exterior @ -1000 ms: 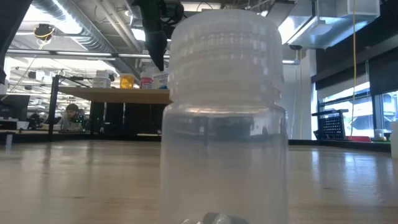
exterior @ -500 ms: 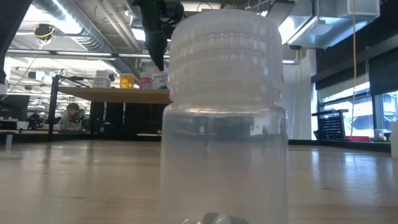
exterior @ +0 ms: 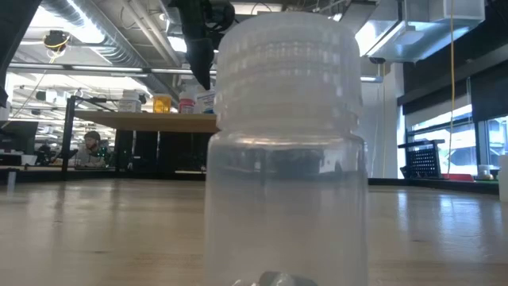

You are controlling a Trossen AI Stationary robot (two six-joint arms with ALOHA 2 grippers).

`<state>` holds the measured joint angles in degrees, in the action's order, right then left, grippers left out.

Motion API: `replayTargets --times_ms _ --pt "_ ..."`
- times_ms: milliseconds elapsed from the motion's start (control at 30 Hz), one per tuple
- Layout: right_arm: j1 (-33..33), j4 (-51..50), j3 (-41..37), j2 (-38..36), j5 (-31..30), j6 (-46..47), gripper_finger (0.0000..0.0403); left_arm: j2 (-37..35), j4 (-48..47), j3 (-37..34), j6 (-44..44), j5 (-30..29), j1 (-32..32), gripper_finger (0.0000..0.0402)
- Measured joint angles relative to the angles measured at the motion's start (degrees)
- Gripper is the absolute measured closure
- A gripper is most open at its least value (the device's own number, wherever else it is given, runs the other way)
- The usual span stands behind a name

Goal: Pick and place medicine bottles onto shelf by color
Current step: Put the white pill bottle on the shelf

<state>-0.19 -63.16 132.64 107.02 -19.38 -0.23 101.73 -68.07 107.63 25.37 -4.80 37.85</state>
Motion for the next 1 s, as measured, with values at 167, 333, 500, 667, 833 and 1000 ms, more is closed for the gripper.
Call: replayTargets --times_ms 167,333,500,667,833,1000 --pt "0.00 0.00 0.00 0.00 0.00 -0.01 0.0227 0.00 -0.03 0.00 -1.33 0.00 0.01 0.0233" --pt "0.00 -0.01 0.00 0.00 0.00 -0.02 0.0227 0.19 -0.45 0.00 -1.86 0.01 -0.08 0.0233" --pt "-0.02 0.00 0.00 0.00 0.00 -0.02 0.0227 0.85 -0.27 0.07 -1.92 0.92 -0.13 0.0233" --pt "-0.02 0.00 0.00 0.00 0.00 -0.02 0.0227 0.87 -0.31 0.07 -1.92 1.03 -0.35 0.0233" --pt "-0.02 0.00 0.02 -0.02 -0.02 -0.02 0.0227 0.92 -0.33 0.07 -1.90 1.03 -0.35 0.0233" --pt "-0.02 0.00 0.02 -0.02 -0.04 -0.02 0.0227 0.94 -0.35 0.07 -1.90 0.95 -0.35 0.0233"
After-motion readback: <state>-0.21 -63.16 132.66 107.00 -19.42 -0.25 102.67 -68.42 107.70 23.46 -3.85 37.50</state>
